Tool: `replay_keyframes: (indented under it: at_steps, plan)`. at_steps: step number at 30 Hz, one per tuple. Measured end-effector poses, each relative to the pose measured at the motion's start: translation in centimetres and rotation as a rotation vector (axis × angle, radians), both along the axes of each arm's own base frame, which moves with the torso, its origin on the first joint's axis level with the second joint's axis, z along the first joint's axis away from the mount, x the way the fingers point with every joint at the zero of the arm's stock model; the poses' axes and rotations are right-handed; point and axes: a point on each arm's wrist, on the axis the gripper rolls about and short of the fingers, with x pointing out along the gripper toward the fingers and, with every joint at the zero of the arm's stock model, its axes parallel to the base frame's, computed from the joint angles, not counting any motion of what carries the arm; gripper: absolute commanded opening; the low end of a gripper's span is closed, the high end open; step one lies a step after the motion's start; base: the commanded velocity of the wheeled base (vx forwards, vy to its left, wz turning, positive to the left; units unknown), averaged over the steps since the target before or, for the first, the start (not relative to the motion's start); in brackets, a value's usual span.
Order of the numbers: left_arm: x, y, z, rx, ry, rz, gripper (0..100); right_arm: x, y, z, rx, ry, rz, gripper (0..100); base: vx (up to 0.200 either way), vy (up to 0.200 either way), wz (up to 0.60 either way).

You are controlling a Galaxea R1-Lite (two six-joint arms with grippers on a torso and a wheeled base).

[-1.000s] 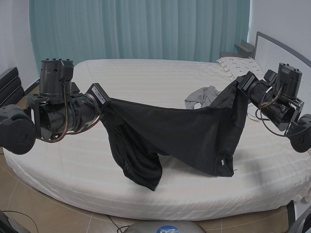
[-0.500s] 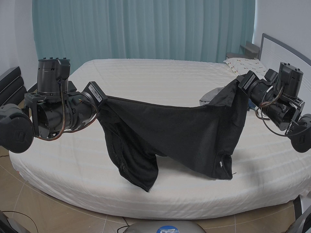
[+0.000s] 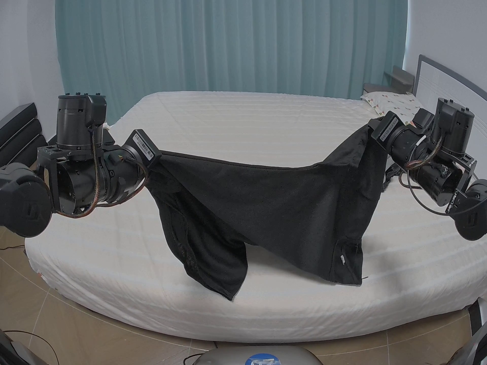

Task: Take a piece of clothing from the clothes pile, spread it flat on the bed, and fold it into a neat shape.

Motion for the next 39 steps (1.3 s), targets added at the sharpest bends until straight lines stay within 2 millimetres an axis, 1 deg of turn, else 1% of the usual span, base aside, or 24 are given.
replay_keyframes:
  at_steps: [11, 15, 20, 23, 26, 31, 34, 37, 38, 39]
  plan:
    - [-0.1, 0.0, -0.5, 0.007, 0.024, -0.002, 0, -0.3, -0.2, -0.7, -0.001, 0.024, 0.0, 0, 0.0, 0.0, 0.0]
    - [-0.3, -0.1, -1.1, 0.013, 0.039, -0.006, 0, -0.8, -0.4, -1.0, -0.006, 0.035, 0.003, 0, -0.05, 0.0, 0.0]
    - [-0.9, -0.3, -2.0, 0.028, 0.066, -0.017, 0, -2.1, -0.8, -1.1, -0.006, 0.038, 0.041, 0, -0.2, 0.0, 0.0]
    - [-1.5, -0.6, -2.1, 0.029, 0.073, -0.033, 0, -3.4, -0.8, -1.2, -0.009, 0.043, 0.063, 0, -0.2, 0.0, 0.0]
    - [-2.2, -0.8, -1.8, 0.024, 0.068, -0.05, 0, -4.8, -0.7, -1.0, -0.006, 0.034, 0.092, 0, -0.2, 0.0, 0.0]
    - [-4.1, -1.1, -0.5, 0.007, 0.026, -0.092, 0, -7.9, -0.8, 0.8, 0.02, -0.032, 0.143, 0, 0.0, 0.0, 0.0]
    - [-5.2, -0.9, 1.0, -0.012, -0.026, -0.114, 0, -9.7, -1.4, 2.7, 0.043, -0.094, 0.155, 0, 0.0, 0.0, 0.0]
    - [-5.9, -0.7, 2.2, -0.02, -0.053, -0.124, 0, -10.7, -1.9, 4.3, 0.063, -0.138, 0.154, 0, 0.0, 0.0, 0.0]
    - [-6.3, -0.6, 3.0, -0.026, -0.069, -0.128, 0, -11.2, -2.2, 5.7, 0.079, -0.168, 0.152, 0, 0.0, 0.0, 0.0]
    - [-6.4, -0.5, 3.3, -0.029, -0.076, -0.129, 0, -11.3, -2.3, 6.3, 0.085, -0.182, 0.15, 0, 0.0, 0.0, 0.0]
